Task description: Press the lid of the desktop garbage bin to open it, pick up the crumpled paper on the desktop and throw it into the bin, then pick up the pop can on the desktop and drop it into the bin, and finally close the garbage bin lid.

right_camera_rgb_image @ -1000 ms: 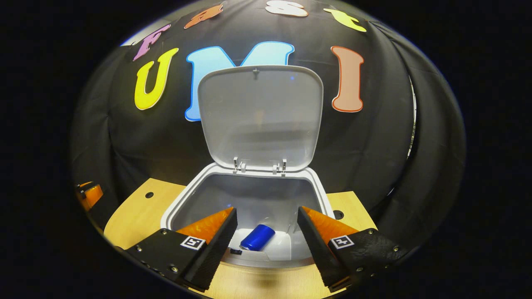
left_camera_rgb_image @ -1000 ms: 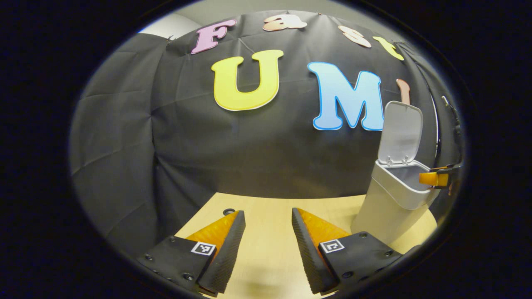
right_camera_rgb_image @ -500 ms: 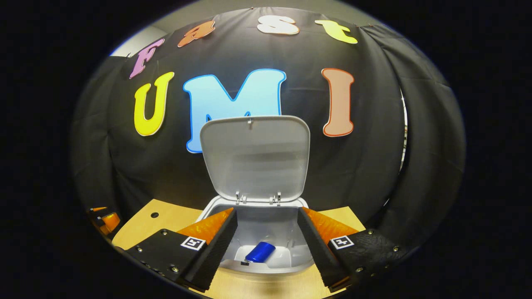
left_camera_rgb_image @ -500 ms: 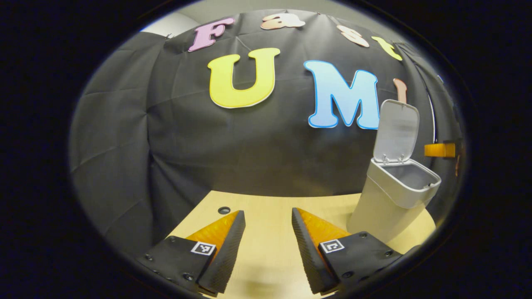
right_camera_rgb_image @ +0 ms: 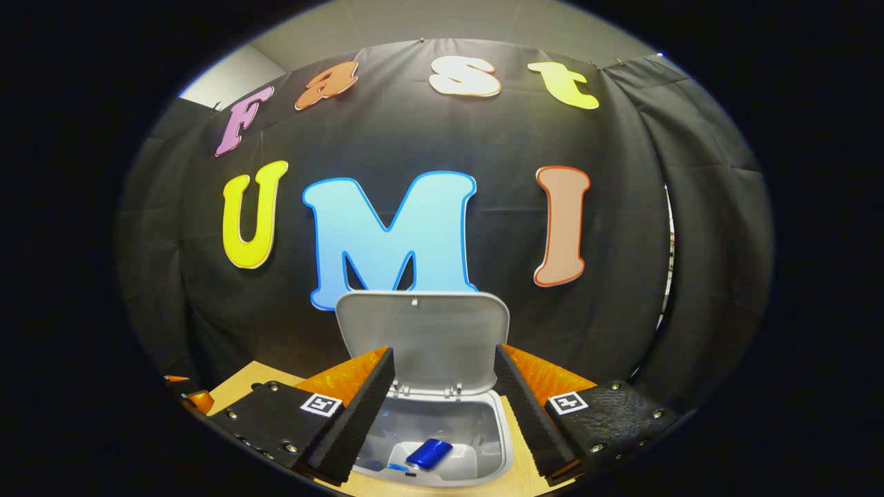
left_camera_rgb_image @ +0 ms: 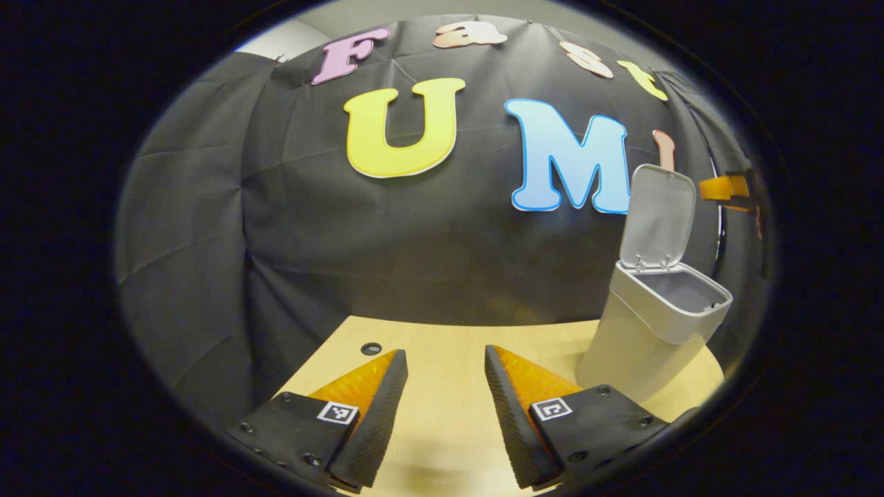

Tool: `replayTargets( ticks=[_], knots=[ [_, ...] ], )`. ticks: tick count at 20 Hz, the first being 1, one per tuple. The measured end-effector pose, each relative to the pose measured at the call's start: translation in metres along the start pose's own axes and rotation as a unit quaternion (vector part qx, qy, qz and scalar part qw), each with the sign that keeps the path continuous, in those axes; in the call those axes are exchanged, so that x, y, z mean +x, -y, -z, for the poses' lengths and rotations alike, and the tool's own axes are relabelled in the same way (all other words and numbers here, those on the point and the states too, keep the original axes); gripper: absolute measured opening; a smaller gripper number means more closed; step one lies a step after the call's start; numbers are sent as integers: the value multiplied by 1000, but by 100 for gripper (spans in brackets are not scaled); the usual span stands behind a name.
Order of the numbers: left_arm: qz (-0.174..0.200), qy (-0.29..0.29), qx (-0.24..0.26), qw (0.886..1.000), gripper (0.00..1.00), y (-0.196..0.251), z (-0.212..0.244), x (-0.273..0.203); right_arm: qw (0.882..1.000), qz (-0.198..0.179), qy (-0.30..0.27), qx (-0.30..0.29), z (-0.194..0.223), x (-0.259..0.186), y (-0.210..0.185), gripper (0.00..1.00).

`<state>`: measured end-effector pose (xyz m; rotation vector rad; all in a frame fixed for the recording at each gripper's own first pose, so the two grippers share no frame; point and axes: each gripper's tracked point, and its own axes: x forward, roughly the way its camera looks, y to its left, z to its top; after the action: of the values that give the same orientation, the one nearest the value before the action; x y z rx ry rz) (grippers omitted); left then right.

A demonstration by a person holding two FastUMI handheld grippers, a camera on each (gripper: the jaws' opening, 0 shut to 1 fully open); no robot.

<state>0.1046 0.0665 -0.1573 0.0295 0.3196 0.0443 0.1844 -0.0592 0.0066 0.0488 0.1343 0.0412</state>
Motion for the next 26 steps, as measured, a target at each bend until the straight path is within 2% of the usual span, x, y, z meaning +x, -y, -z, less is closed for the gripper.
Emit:
replayTargets(
  ticks=[7,8,11,17,18,21,24,26],
  knots=[
    [-10,-6,-9,1000,79,-13,9,-3,999,-7,35,-18,-40,20,-12,93],
    [-12,-7,-10,1000,76,-16,9,-4,999,-8,39,-19,-46,24,-14,93],
    [-19,-10,-15,1000,79,-23,13,-6,998,-5,52,-19,-60,37,-19,93],
    [-36,-15,-18,999,79,-40,21,-10,999,-2,37,-23,-48,65,-24,90],
    [-40,-16,-18,999,79,-45,22,-12,999,-3,35,-24,-46,68,-26,93],
    [-49,-23,-19,998,76,-53,25,-13,999,-1,36,-31,-43,76,-27,93],
    [-56,-25,-15,998,79,-61,24,-14,999,-1,31,-33,-36,83,-29,90],
    [-58,-26,-13,998,79,-65,24,-15,999,2,33,-28,-38,84,-28,93]
  ],
)
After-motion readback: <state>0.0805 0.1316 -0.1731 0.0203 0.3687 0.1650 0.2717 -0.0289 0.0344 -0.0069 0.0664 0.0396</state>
